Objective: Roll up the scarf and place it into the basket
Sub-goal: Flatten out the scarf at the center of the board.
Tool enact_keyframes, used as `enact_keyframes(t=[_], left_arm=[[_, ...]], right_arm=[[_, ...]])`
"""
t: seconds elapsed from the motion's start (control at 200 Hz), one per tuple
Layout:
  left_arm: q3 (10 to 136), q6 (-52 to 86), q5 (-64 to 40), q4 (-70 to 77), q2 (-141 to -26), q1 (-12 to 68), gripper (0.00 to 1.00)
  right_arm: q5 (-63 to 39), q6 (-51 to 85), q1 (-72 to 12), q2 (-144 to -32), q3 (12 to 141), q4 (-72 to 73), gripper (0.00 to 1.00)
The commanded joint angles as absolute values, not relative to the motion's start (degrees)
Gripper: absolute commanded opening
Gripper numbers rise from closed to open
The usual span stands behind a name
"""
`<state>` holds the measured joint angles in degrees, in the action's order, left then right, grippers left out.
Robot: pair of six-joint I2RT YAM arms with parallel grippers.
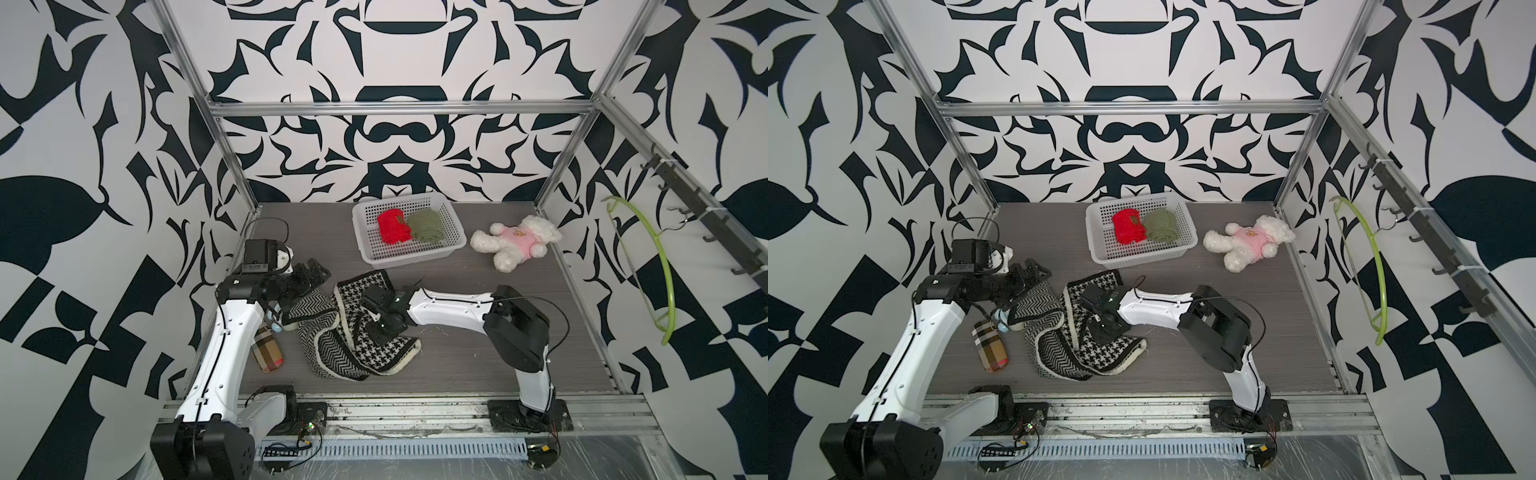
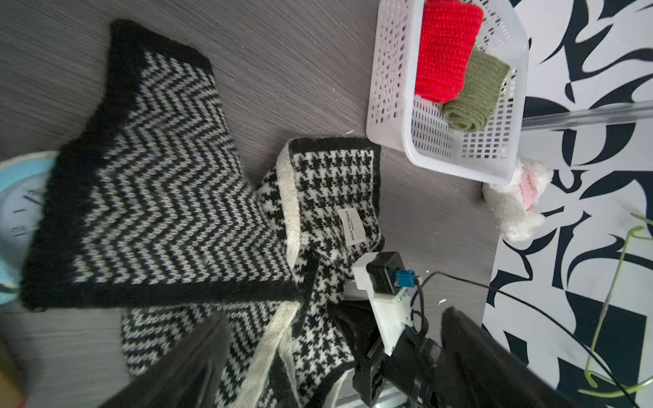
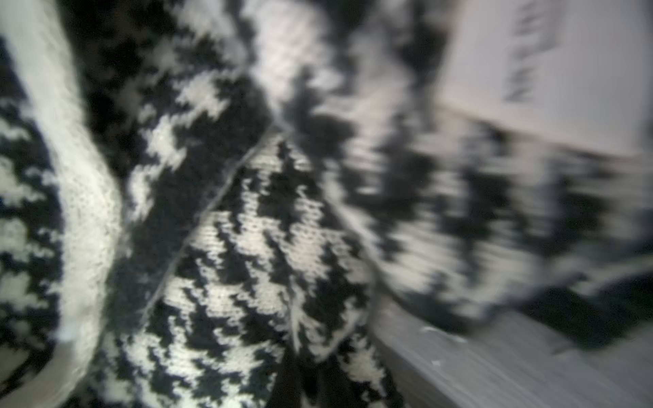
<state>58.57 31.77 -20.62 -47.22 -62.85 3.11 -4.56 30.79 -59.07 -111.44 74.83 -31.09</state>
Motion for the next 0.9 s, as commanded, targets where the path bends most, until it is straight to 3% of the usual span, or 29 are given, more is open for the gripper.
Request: enact_keyframes(t=[0.0, 0.12, 0.245, 0.69, 0.895], left_arm=[[57.0, 33.0, -19.5, -45.0, -64.7, 5.6, 0.99], [57.3, 33.8, -19.5, -43.5, -65.1, 6.2, 0.99], [58.0, 34.1, -19.3, -42.5, -65.4, 6.2, 0.99], [58.9, 33.2, -17.7, -41.9, -64.7, 6.2, 0.99], [58.7, 32.8, -15.4, -41.9, -63.2, 5.8, 0.99]], right_arm=[[4.4, 35.3, -57.0, -101.6, 66.3, -35.3, 0.0], [15.2, 34.2, -56.6, -88.6, 67.1, -40.7, 0.0], [19.6, 28.8, -56.6, -83.3, 75.6, -45.5, 0.0], [16.8, 14.4, -57.6, -91.4, 111.0, -44.6, 0.0], [15.9, 11.0, -57.6, -93.1, 119.1, -41.5, 0.0]])
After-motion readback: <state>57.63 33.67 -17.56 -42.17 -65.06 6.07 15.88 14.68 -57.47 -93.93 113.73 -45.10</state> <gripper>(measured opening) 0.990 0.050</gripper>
